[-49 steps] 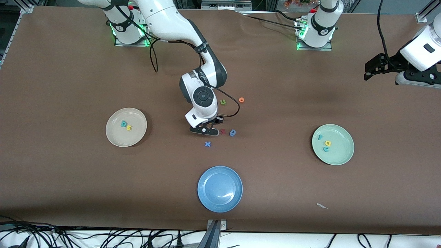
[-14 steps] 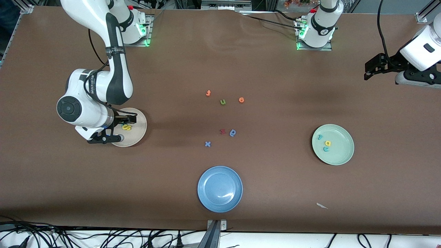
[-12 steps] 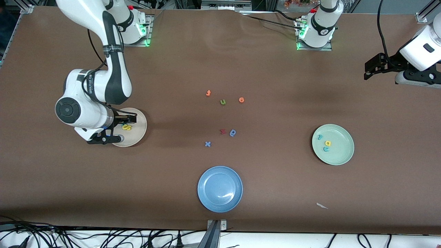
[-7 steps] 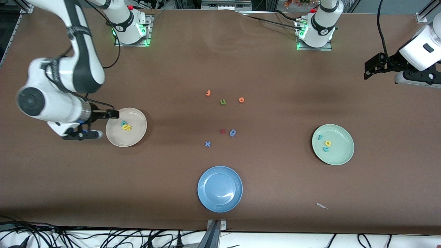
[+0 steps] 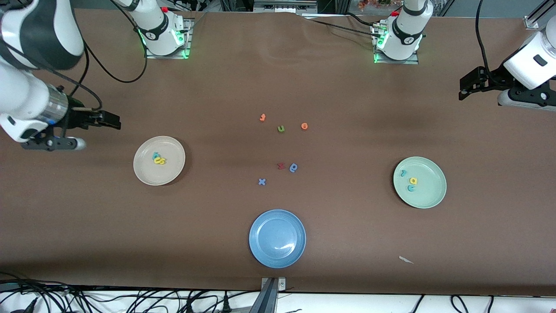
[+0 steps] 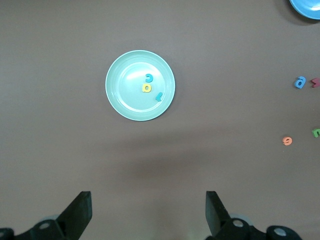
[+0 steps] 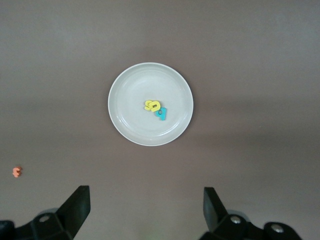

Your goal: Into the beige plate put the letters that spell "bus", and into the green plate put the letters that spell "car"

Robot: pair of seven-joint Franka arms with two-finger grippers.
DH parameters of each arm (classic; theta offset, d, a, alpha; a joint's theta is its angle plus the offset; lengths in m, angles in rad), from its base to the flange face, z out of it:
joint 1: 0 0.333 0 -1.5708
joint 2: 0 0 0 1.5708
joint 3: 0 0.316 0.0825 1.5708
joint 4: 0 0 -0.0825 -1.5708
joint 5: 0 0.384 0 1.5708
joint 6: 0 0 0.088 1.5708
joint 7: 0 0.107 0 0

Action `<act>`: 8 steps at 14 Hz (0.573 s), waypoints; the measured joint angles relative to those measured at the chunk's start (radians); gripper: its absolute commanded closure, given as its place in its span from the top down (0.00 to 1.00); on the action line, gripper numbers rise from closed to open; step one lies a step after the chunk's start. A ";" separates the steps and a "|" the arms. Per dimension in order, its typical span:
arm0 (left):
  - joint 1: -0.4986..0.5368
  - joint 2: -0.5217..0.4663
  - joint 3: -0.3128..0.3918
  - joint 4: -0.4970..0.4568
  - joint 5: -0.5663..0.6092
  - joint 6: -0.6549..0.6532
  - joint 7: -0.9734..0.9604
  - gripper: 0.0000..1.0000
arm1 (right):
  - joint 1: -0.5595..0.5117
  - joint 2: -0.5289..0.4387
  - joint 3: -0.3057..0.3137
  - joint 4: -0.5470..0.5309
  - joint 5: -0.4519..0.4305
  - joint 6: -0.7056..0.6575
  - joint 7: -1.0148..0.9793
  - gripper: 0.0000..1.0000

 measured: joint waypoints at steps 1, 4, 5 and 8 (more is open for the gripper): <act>0.000 0.000 0.000 0.000 0.000 0.000 0.000 1.00 | -0.008 -0.022 0.001 0.000 0.000 -0.007 0.008 1.00; 0.000 0.000 0.000 0.000 0.000 0.000 0.000 1.00 | -0.020 -0.055 0.002 0.000 0.000 -0.025 0.012 1.00; 0.000 0.000 0.000 0.000 0.000 0.000 0.000 1.00 | -0.020 -0.056 0.003 0.002 0.000 -0.032 0.013 1.00; 0.000 0.000 0.000 0.000 0.000 0.000 0.000 1.00 | -0.019 -0.055 0.012 0.026 0.000 -0.091 0.022 1.00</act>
